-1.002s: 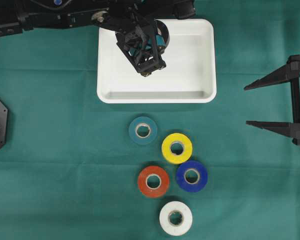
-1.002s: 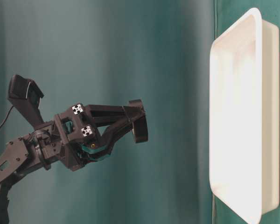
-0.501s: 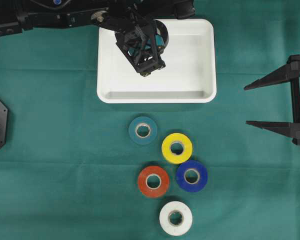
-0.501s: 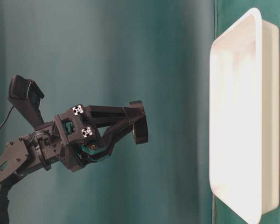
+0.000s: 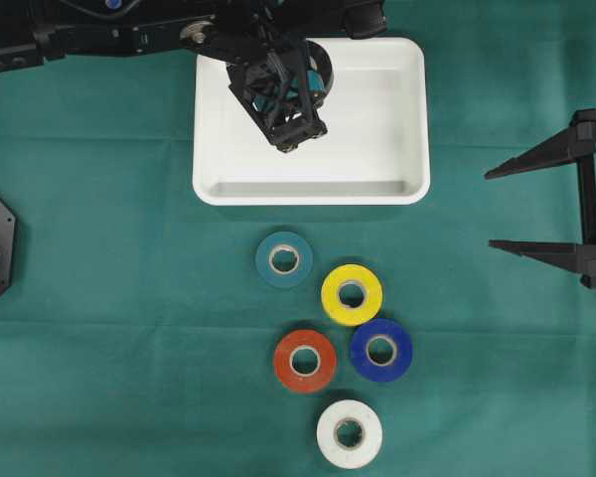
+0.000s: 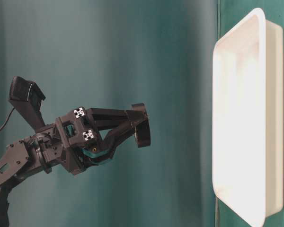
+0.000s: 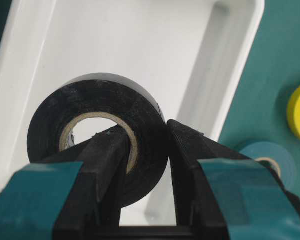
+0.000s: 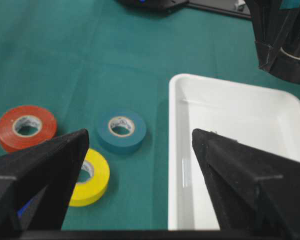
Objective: Pick up the tape from a random location and place it into the white case.
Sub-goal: 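Carry the black tape roll over the white tray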
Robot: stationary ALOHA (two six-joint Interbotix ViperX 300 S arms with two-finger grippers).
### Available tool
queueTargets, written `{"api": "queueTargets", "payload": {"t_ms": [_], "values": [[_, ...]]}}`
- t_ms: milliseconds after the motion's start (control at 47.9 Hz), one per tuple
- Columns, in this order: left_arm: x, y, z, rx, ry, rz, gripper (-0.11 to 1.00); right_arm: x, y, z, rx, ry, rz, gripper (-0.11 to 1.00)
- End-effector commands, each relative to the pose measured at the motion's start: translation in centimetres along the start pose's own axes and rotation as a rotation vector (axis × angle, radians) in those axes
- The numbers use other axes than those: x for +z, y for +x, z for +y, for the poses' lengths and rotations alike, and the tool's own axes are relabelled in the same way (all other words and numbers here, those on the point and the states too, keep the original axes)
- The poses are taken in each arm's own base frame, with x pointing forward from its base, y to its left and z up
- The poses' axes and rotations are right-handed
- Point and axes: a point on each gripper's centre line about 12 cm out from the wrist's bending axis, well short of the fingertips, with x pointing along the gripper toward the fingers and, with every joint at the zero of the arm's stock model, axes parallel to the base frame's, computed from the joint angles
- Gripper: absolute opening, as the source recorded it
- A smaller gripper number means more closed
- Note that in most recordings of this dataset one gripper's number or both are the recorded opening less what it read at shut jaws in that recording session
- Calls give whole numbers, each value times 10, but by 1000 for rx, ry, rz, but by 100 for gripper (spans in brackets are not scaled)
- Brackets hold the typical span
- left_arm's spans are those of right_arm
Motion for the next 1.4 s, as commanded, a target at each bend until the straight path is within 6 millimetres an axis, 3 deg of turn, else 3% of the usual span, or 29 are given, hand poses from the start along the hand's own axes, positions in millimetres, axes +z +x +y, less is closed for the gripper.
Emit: {"api": "queueTargets", "payload": {"t_ms": [0, 438, 585, 1378], "values": [[6, -14, 1, -1, 0, -40, 18, 10, 1, 0, 0, -2, -23, 92], [7, -13, 1, -1, 0, -40, 18, 10, 1, 0, -1, -9, -25, 92], [3, -5, 1, 0, -1, -29, 18, 11, 1, 0, -1, -8, -26, 92], [-45, 114, 15, 13, -22, 3, 18, 5, 6, -4, -17, -10, 1, 92]]}}
